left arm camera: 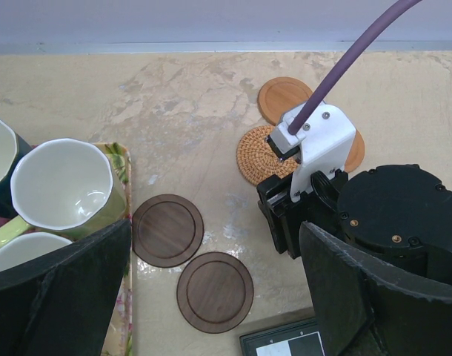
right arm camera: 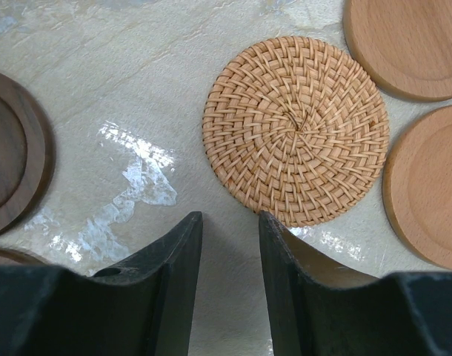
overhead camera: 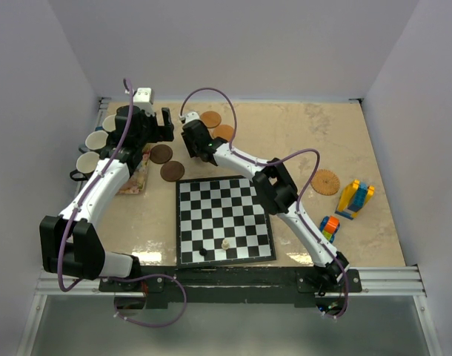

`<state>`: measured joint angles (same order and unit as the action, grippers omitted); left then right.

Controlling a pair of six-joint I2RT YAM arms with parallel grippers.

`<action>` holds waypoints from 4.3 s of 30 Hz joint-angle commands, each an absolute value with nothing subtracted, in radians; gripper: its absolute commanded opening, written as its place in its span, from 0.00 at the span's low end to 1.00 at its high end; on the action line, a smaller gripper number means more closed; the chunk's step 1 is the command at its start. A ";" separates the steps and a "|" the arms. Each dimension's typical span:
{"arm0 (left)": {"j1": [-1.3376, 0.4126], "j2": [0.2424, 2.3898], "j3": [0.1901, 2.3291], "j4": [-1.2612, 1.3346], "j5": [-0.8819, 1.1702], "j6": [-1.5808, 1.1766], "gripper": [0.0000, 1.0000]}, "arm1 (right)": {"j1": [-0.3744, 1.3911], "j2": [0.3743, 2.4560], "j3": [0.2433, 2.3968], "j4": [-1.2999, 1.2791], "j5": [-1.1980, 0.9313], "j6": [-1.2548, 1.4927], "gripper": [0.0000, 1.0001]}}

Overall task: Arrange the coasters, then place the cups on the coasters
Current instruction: Move the coaster to the center of the board.

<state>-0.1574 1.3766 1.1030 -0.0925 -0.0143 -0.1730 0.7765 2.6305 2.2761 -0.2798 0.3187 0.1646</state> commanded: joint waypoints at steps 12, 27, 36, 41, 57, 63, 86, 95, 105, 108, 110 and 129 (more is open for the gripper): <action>-0.158 1.384 1.114 -0.063 -0.011 -0.184 1.00 | 0.765 2.508 2.143 -0.172 0.173 0.133 0.48; -0.158 1.312 1.080 -0.022 -0.054 -0.187 1.00 | 0.769 2.254 2.023 -0.083 0.043 0.150 0.63; -0.158 1.229 1.037 0.044 -0.123 -0.189 1.00 | 0.819 2.230 1.953 -0.130 0.170 0.164 0.78; -0.158 1.213 1.031 0.043 -0.169 -0.198 1.00 | 0.879 2.249 1.904 -0.127 0.210 0.144 0.85; -0.152 1.170 1.019 0.058 -0.215 -0.202 1.00 | 0.968 2.421 1.996 -0.132 0.252 0.084 0.92; -0.146 1.160 1.015 0.055 -0.238 -0.206 1.00 | 0.976 2.450 2.029 -0.107 0.270 0.043 0.93; -0.140 1.163 1.015 0.057 -0.229 -0.202 1.00 | 0.963 2.490 1.987 -0.183 0.276 0.083 0.89; -0.140 1.164 1.015 0.057 -0.232 -0.202 1.00 | 0.891 2.399 1.836 -0.147 0.273 0.153 0.86; -0.140 1.166 1.014 0.058 -0.230 -0.204 1.00 | 0.831 2.313 1.674 -0.127 0.270 0.178 0.84; -0.140 1.167 1.015 0.058 -0.229 -0.204 1.00 | 0.819 2.283 1.612 -0.115 0.273 0.184 0.84; -0.140 1.167 1.014 0.058 -0.229 -0.206 1.00 | 0.813 2.267 1.580 -0.115 0.279 0.190 0.84; -0.140 1.170 1.014 0.058 -0.225 -0.210 1.00 | 0.690 2.151 1.339 -0.074 0.350 0.290 0.80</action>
<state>-0.1471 1.1831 1.0157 0.0135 -0.2211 -0.1917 0.7307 2.1357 1.4017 0.0662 0.2966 0.2417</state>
